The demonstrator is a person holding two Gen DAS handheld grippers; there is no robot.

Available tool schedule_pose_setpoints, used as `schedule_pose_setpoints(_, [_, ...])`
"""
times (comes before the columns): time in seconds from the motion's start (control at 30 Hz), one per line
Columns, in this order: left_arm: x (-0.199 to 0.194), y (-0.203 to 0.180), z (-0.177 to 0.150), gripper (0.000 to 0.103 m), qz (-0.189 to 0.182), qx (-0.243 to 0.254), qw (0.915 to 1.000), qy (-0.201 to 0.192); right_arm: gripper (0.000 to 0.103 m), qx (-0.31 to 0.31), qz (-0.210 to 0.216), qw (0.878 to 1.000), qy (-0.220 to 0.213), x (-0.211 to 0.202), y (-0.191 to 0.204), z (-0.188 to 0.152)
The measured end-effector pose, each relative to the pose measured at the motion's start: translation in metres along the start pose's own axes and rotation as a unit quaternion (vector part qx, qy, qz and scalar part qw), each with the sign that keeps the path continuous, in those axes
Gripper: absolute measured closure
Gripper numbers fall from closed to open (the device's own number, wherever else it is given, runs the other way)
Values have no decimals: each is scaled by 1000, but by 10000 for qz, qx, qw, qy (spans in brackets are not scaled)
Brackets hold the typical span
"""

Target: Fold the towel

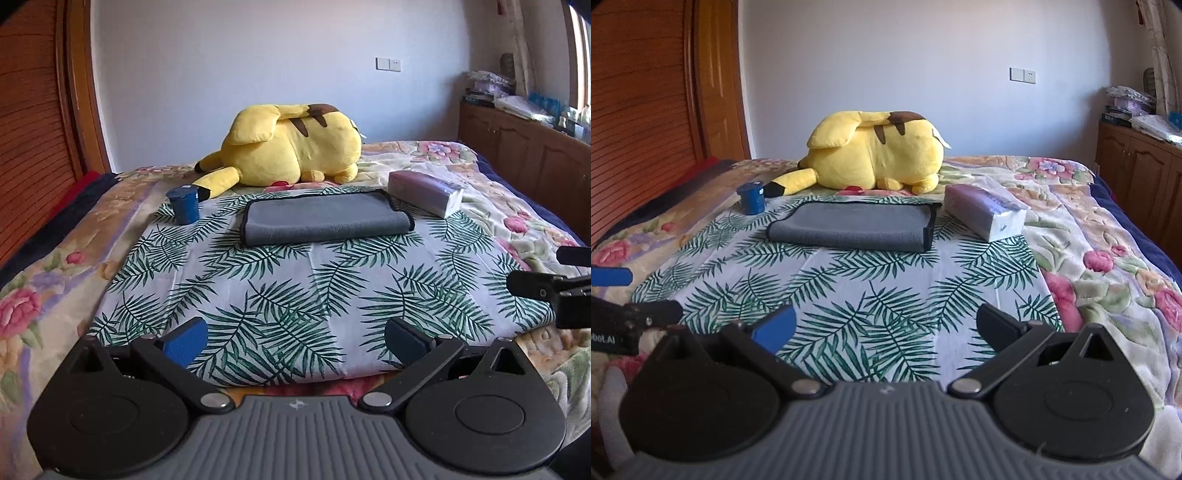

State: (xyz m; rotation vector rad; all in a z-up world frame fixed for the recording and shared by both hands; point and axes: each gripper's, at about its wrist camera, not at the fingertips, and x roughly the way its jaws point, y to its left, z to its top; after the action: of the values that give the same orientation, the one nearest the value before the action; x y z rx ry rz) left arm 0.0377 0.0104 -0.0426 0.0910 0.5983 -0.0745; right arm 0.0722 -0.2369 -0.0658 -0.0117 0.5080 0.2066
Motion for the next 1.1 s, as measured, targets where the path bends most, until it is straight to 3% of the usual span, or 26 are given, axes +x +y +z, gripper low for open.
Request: schedule_pose_setpoints(1.1, [-34, -7, 5, 0, 259, 299, 9951, -907, 0, 168, -245, 9973, -674, -16, -8, 4])
